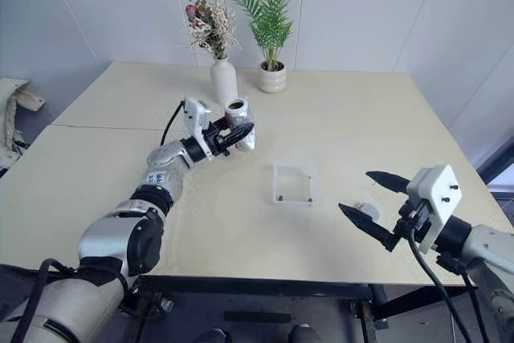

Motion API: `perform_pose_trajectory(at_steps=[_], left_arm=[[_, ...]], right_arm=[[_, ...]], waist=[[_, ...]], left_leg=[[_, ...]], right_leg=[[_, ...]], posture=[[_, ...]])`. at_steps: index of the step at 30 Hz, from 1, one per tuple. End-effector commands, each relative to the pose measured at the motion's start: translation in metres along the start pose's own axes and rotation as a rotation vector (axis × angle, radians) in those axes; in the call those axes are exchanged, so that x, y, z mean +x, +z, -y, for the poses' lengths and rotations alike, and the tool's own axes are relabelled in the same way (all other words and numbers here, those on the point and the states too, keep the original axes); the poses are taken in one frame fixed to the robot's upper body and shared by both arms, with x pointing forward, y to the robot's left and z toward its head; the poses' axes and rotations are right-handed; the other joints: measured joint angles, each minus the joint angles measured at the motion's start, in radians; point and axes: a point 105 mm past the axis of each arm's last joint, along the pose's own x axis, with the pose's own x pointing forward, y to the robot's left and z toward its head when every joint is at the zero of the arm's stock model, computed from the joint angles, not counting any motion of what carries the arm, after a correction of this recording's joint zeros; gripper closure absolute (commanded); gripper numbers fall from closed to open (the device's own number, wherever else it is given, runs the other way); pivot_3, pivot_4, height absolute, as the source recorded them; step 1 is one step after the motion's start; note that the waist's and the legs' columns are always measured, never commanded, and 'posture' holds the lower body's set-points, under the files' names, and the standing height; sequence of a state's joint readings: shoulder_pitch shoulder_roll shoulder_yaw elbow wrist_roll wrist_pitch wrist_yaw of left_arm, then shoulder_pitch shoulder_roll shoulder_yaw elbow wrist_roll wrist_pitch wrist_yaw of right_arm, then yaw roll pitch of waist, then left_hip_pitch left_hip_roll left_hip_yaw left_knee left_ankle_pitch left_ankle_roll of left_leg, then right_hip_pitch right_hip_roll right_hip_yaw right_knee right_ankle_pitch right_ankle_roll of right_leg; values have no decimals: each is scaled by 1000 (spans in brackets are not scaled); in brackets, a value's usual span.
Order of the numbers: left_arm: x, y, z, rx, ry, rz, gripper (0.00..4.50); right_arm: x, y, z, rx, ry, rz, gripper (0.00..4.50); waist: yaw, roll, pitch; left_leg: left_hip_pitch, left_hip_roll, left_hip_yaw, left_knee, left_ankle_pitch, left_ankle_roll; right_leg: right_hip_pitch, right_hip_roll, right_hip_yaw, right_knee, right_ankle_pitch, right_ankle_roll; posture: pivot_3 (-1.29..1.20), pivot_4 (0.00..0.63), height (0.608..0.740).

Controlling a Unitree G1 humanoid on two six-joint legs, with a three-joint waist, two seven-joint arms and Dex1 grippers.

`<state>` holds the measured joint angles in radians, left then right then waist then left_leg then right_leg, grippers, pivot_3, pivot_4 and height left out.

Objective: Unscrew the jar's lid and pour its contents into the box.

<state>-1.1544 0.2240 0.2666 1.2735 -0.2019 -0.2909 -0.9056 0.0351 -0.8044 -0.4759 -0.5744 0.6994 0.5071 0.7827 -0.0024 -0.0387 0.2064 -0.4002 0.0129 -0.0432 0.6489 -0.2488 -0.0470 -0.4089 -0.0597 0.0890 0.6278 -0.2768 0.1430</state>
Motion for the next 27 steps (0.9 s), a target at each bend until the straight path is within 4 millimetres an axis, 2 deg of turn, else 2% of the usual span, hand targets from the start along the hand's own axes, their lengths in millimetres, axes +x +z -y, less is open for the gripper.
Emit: perform_pose_trajectory(at_steps=[1, 4, 8, 15, 22, 23, 27], left_arm=[[-5, -8, 2, -59, 1, 15, 2445], [-11, -31, 10, -39, -38, -78, 2445], [-20, -47, 14, 11, -67, -170, 2445], [-22, -40, 8, 60, -74, -196, 2445], [-24, -35, 11, 115, -142, -213, 201], [-25, -34, 11, 119, -155, -213, 36], [-31, -31, 15, 140, -221, -221, 36]], right_arm=[[5, 7, 1, -20, 38, 19, 39], [7, 8, 2, -21, 50, 17, 39], [6, 8, 1, -24, 57, 11, 39], [4, 7, 0, -23, 53, 4, 39], [5, 6, -1, -23, 48, 9, 0], [5, 6, -1, -24, 47, 9, 0], [4, 5, -1, -27, 46, 13, 0]], waist=[[-2, 0, 0], [-2, 0, 0], [0, 0, 0], [-3, 0, 0], [-1, 0, 0], [-1, 0, 0], [-2, 1, 0]], left_leg=[[0, 0, 0, 0, 0, 0], [1, 0, 0, 0, 0, 0], [0, 0, 0, 0, 0, 0], [1, 0, 0, -1, 0, 0], [1, 0, 0, -1, 1, 0], [1, 0, 0, -1, 1, 0], [0, 1, 0, -1, 1, 0]], right_leg=[[0, 0, 0, 0, 0, 0], [0, 0, 0, 0, 1, 0], [0, 0, 0, 0, 1, 0], [0, 0, 0, 0, 1, -1], [0, 0, 0, -1, 1, -1], [0, 0, 0, -1, 1, -1], [0, 0, 0, -2, 1, -1]], posture=[[0, 150, 740], [0, 150, 740], [0, 150, 740], [0, 150, 740], [0, 150, 740], [0, 150, 740], [0, 150, 740]])
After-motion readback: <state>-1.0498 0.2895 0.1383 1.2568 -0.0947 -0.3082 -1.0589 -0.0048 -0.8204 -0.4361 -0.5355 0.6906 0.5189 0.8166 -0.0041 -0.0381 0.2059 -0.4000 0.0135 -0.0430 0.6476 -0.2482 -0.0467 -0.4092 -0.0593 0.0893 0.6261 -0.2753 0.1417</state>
